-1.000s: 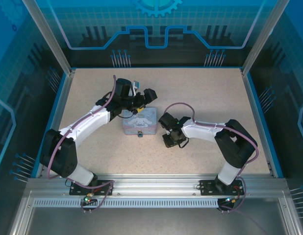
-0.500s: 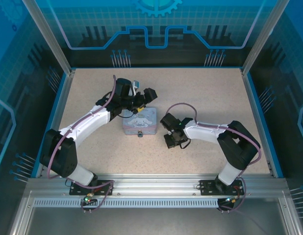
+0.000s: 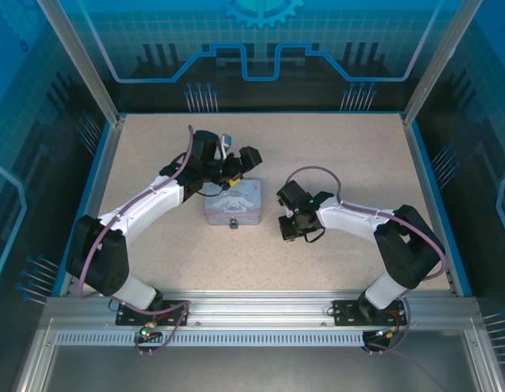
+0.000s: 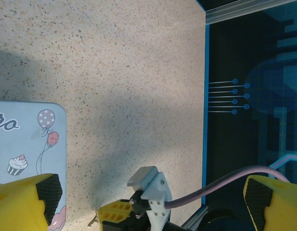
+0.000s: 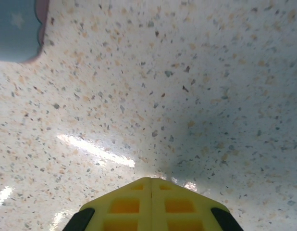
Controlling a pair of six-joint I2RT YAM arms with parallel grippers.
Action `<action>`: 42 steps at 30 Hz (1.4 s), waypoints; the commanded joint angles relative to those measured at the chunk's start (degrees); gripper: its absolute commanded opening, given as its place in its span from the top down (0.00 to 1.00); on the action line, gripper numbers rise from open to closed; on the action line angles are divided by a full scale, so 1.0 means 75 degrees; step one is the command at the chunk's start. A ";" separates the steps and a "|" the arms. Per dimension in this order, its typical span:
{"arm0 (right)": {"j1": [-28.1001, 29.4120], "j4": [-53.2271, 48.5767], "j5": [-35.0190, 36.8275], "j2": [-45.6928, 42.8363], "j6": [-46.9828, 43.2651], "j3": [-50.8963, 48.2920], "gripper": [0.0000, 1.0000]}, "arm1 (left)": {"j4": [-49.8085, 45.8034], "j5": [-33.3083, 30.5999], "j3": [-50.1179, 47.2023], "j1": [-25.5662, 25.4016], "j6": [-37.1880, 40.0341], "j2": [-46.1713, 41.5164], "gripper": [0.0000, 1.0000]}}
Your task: Unlock the padlock with the key
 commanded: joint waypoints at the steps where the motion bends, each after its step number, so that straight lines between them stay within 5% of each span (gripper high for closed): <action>1: -0.0120 0.0046 -0.0230 -0.0125 0.0100 -0.0070 1.00 | 0.0180 0.0042 -0.0119 0.0061 -0.0047 -0.0202 0.01; 9: -0.0190 -0.0022 -0.0059 0.0203 0.0222 0.0083 0.97 | 0.0179 0.0060 -0.0120 0.0064 -0.0064 -0.0222 0.01; 12: -0.0152 -0.0335 0.0066 -0.0059 0.0638 0.0063 0.70 | 0.0154 0.0048 -0.0119 0.0064 -0.0029 -0.0247 0.01; 15: -0.0036 -0.0600 0.0347 -0.0401 0.1233 -0.0040 0.55 | 0.0204 0.0050 -0.0137 0.0061 -0.0052 -0.0220 0.01; 26: 0.0230 -0.1259 0.0904 -0.0140 0.3427 -0.0210 0.56 | 0.0300 0.0107 -0.0084 0.0061 -0.0053 -0.0121 0.01; 42: 0.0386 -0.1100 0.1075 0.0624 0.4284 0.0173 0.64 | 0.0506 0.0217 -0.0096 0.0074 -0.0091 0.0077 0.01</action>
